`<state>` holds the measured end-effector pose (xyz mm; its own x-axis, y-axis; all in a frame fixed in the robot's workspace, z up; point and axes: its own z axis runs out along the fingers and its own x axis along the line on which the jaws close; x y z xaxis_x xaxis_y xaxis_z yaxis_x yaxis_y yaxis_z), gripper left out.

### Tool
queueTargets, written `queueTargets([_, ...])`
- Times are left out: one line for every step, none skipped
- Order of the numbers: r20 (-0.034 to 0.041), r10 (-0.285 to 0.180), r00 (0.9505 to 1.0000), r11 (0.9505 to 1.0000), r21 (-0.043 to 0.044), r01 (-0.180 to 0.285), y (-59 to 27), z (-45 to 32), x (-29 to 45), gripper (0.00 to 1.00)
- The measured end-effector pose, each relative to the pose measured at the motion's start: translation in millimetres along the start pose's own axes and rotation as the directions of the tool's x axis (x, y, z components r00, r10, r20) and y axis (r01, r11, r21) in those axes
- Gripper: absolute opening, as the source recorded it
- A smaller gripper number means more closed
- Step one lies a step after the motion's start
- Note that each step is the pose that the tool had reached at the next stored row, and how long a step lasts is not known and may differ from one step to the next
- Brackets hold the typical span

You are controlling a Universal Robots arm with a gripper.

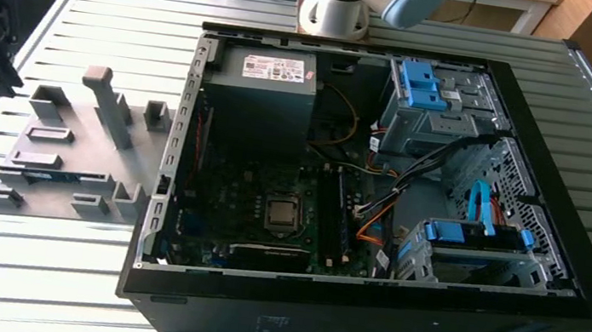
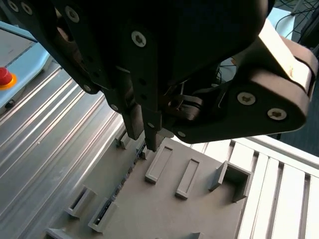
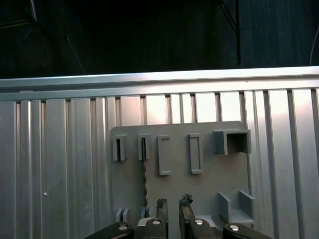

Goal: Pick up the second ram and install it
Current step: 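Pick up the second ram and move it above second insertion slot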

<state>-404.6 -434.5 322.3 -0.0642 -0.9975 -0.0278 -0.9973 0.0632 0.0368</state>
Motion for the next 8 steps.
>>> queueTargets([0.0, 0.0, 1.0, 1.0, 0.0, 0.0, 0.0, 0.5, 0.0, 0.24])
queueTargets([0.0, 0.0, 1.0, 1.0, 0.0001, 0.0, 0.0, 1.2, 0.0, 0.24])
queueTargets([0.0, 0.0, 1.0, 1.0, 0.0, 0.0, 0.0, 1.7, 0.1, 0.24])
queueTargets([0.0, 0.0, 1.0, 1.0, 0.0, 0.0, -0.1, 2.3, 0.1, 0.24])
queueTargets([0.0, 0.0, 1.0, 1.0, 0.0, 0.0, -0.1, 2.8, 0.1, 0.24])
queueTargets([0.0, 0.0, 1.0, 1.0, 0.0001, 0.0, -0.1, 3.5, 0.1, 0.24])
queueTargets([0.0, 0.0, 1.0, 1.0, 0.0, 0.0, -0.1, 4.0, 0.1, 0.24])
queueTargets([0.0, 0.0, 1.0, 1.0, 0.0, 0.0, -0.2, 4.6, 0.1, 0.24])
